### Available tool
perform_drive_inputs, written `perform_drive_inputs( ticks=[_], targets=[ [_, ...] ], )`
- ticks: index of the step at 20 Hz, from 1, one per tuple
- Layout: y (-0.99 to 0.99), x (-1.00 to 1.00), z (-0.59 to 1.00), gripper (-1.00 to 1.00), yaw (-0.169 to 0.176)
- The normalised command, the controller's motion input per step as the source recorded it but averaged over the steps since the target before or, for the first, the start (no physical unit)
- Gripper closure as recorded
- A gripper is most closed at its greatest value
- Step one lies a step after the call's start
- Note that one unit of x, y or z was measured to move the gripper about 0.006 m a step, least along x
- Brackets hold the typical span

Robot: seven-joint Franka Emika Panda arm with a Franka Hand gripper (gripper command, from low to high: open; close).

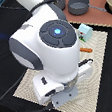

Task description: Interact with the objects in diverse but meaningful ways.

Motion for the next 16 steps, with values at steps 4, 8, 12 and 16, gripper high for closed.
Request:
perform_drive_inputs(
  ticks=[4,8,12,16],
  targets=[
    [-0.2,0.28,0.14,1.0,-0.045],
    [0.0,0.02,0.95,1.0,-0.021],
    [0.12,0.0,1.0,1.0,0.012],
    [0.21,0.0,1.0,1.0,0.025]
  ],
)
